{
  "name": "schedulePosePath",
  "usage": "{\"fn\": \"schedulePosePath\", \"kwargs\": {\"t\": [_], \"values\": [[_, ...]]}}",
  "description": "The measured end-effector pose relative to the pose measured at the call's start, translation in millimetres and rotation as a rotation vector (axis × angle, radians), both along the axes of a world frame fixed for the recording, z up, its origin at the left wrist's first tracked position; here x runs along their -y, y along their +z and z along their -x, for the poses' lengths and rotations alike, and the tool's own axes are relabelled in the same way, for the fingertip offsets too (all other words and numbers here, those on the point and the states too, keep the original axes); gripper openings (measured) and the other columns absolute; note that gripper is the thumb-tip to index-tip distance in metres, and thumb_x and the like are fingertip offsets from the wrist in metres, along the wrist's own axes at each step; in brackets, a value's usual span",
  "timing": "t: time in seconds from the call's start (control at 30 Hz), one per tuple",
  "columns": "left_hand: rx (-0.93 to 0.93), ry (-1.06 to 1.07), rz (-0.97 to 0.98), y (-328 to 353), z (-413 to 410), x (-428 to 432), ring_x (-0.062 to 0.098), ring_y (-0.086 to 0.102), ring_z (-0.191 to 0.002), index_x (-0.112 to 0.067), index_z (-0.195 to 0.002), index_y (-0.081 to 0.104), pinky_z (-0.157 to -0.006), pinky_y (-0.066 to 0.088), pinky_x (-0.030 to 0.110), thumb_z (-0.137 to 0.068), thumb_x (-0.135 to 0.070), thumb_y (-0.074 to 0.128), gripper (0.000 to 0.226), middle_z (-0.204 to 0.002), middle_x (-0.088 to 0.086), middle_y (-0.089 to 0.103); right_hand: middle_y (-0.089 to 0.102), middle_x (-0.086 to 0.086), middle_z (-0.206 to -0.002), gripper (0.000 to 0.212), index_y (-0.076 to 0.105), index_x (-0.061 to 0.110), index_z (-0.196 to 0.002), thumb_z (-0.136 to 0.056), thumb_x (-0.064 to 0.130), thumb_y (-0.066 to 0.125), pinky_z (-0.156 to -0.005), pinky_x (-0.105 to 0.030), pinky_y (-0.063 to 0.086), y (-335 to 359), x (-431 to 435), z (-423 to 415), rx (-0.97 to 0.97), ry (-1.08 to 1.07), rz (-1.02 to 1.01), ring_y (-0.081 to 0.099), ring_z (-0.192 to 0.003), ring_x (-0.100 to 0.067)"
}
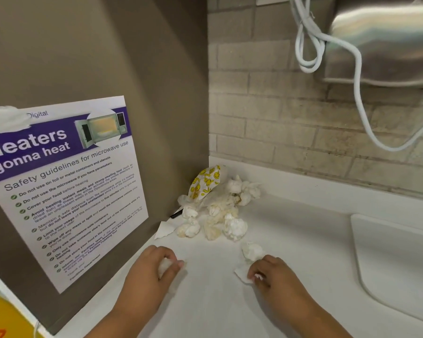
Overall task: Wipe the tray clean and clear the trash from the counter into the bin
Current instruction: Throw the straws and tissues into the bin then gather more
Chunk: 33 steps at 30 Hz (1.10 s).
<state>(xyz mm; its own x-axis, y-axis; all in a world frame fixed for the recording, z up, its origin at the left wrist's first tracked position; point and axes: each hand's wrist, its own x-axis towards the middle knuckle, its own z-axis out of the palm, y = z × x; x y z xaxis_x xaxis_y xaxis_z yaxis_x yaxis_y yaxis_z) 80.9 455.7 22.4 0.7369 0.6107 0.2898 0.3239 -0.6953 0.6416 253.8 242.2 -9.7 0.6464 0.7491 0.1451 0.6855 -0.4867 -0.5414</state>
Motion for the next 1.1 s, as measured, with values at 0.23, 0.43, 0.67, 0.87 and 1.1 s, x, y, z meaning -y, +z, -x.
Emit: {"fn": "schedulePosePath", "kwargs": {"t": [0.23, 0.43, 0.67, 0.87, 1.1], "values": [[0.029, 0.075, -0.012, 6, -3, -4, 0.010, 0.050, -0.073, -0.033, -0.076, 0.047, -0.061, 0.039, 0.019, -0.078, 0.006, 0.051, 0.040, -0.089, -0.011, 0.049, 0.055, 0.012, -0.091, 0.033, 0.060, 0.036, -0.081, -0.090, 0.004, 0.054, -0.080, -0.020, 0.048, 40, 4, -20, -0.042, -0.188, -0.434, 0.054, -0.087, -0.001], [0.077, 0.033, 0.027, 4, -7, 2, 0.000, 0.048, -0.082, -0.035, -0.080, 0.053, -0.068, 0.038, 0.007, -0.074, 0.017, 0.039, 0.054, -0.096, -0.013, 0.045, 0.051, 0.011, -0.098, 0.041, 0.059, 0.037, -0.080, -0.092, -0.001, 0.048, -0.083, -0.034, 0.052, 60, -12, -39, -0.068, -0.255, -0.454, 0.056, -0.085, -0.008], [0.006, -0.045, 0.001, -14, -3, -3, -0.010, 0.046, -0.100, -0.030, -0.099, 0.061, -0.081, 0.033, -0.001, -0.081, 0.006, 0.049, 0.042, -0.110, -0.011, 0.044, 0.048, 0.007, -0.113, 0.020, 0.068, 0.026, -0.104, -0.093, 0.017, 0.054, -0.084, -0.017, 0.041, 26, -23, -44, 0.072, -0.163, -0.042, 0.053, -0.104, -0.017], [-0.234, -0.018, -0.101, -38, 6, -10, 0.004, 0.042, -0.108, -0.033, -0.129, 0.049, -0.087, 0.031, 0.012, -0.079, -0.042, 0.068, 0.054, -0.108, -0.017, 0.037, 0.038, 0.006, -0.132, 0.039, 0.051, 0.037, -0.128, -0.091, 0.025, 0.055, -0.092, -0.026, 0.045, 8, -17, -29, 0.061, -0.115, 0.266, 0.045, -0.114, -0.020], [-0.146, 0.003, 0.022, -25, -3, -4, 0.001, 0.054, -0.086, -0.039, -0.074, 0.057, -0.071, 0.035, 0.004, -0.087, -0.018, 0.060, 0.025, -0.092, -0.017, 0.051, 0.045, 0.010, -0.115, 0.036, 0.058, 0.041, -0.109, -0.086, 0.014, 0.060, -0.079, 0.004, 0.031, 14, -39, 2, -0.203, 0.034, -0.042, 0.052, -0.102, -0.004]]}}
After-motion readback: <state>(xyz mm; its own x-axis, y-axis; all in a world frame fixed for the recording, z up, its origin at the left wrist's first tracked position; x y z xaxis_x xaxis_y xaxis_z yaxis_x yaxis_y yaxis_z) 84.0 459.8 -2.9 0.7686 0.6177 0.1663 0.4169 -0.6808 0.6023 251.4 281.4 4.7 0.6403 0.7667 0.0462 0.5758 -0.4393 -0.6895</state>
